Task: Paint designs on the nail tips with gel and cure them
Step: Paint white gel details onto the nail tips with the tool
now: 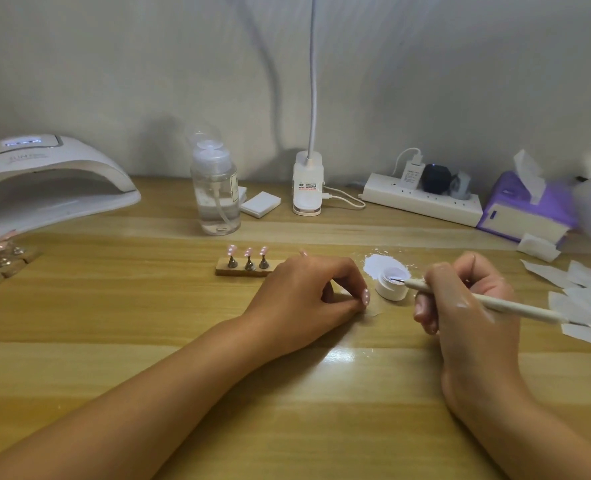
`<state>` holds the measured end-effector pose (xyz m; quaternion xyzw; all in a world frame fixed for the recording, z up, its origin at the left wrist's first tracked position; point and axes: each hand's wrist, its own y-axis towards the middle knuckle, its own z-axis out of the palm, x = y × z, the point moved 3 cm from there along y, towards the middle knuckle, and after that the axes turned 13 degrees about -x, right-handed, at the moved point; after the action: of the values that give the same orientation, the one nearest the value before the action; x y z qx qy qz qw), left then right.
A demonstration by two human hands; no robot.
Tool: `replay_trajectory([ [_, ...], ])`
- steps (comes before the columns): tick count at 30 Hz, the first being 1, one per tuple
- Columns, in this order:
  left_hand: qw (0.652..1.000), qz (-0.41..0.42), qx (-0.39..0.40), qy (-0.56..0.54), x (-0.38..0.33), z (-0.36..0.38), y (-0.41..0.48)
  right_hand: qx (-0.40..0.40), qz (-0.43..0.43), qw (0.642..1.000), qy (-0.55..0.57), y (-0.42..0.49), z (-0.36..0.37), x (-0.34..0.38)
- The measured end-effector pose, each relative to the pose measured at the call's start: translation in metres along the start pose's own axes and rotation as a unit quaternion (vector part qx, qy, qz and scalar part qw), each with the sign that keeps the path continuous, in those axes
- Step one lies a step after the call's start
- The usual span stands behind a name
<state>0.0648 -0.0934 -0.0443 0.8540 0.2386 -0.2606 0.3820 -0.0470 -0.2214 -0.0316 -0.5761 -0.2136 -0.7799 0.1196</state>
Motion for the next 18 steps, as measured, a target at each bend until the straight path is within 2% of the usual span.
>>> replay_trajectory([
  [4, 0.998, 0.009, -0.059, -0.014, -0.005, -0.008, 0.001, -0.013, -0.001, 1.0, -0.002, 0.006, -0.004, 0.0],
  [9, 0.988, -0.031, -0.132, -0.075, -0.007, -0.045, 0.023, -0.014, 0.02, 1.0, 0.004, 0.009, -0.005, -0.003],
  [12, 0.989, -0.072, -0.115, -0.054, 0.003, -0.073, 0.034, -0.007, 0.024, 1.0, -0.008, 0.009, -0.006, -0.006],
  [15, 0.989, -0.137, -0.06, -0.022, 0.019, -0.087, 0.036, -0.002, 0.022, 1.0, -0.016, 0.01, -0.006, -0.008],
  [18, 0.983, -0.171, -0.016, 0.059, 0.029, -0.085, 0.032, 0.002, 0.025, 1.0, -0.018, 0.01, -0.006, -0.009],
])
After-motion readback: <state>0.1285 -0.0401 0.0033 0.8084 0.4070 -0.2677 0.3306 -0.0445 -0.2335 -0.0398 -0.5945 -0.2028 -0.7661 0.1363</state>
